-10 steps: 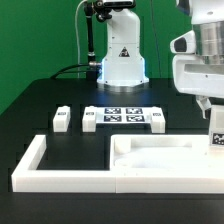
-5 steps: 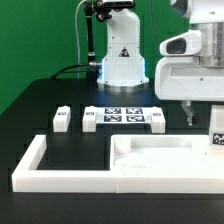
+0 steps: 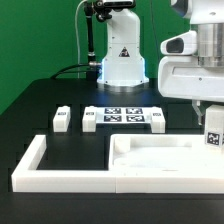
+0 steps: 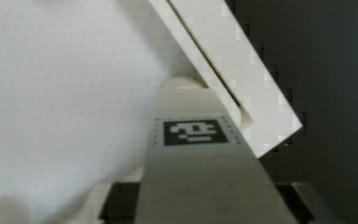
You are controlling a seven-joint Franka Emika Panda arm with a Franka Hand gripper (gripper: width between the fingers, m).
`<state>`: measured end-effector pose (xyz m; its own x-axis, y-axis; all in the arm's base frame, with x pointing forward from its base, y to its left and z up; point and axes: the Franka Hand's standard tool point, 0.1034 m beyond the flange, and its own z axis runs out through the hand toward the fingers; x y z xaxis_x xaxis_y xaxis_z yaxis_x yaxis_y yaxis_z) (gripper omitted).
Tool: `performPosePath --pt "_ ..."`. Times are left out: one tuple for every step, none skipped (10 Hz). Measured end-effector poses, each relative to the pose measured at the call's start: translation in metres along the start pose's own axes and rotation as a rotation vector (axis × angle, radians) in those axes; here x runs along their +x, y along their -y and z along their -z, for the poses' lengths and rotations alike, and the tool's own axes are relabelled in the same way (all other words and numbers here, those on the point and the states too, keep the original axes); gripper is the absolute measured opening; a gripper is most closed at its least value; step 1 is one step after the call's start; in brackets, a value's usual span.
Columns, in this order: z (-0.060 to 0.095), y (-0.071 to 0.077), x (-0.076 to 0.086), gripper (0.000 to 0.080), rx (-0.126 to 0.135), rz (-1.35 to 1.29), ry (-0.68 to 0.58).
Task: Assemble desk
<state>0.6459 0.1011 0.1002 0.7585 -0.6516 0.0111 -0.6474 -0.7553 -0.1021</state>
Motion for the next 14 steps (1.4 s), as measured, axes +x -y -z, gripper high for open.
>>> performPosePath --pt "0.0 0.0 0.0 0.0288 0.007 -0.154 0.006" --pt "0.0 -0.002 0.003 0.0288 0.025 -0.325 0.025" --pt "0.0 -0.002 0.003 0.0289 0.046 -0.523 0.057" --pt "0.0 -0.001 0.002 0.0289 0.056 -0.649 0.08" --pt "-0.001 0.002 0.002 0.0291 0.076 -0.834 0.103" --pt "-0.002 0.004 0.0 0.0291 0.097 -0.999 0.118" --pt "-0.002 0.005 0.0 0.0291 0.096 -1.048 0.123" --pt "-0.001 0.006 0.0 0.0291 0.095 -1.14 0.127" --pt "-0.001 0.007 0.0 0.0291 0.098 -1.188 0.126" --pt "-0.001 0.008 -0.001 0.0291 0.099 -1.217 0.125" --pt "-0.002 0.008 -0.001 0.0396 0.099 -1.213 0.125" --pt "-0.002 0.008 -0.001 0.0396 0.099 -1.203 0.124" --pt "-0.002 0.008 -0.002 0.0535 0.098 -1.138 0.118" --pt "0.0 0.011 -0.007 0.0617 0.082 -0.975 0.097"
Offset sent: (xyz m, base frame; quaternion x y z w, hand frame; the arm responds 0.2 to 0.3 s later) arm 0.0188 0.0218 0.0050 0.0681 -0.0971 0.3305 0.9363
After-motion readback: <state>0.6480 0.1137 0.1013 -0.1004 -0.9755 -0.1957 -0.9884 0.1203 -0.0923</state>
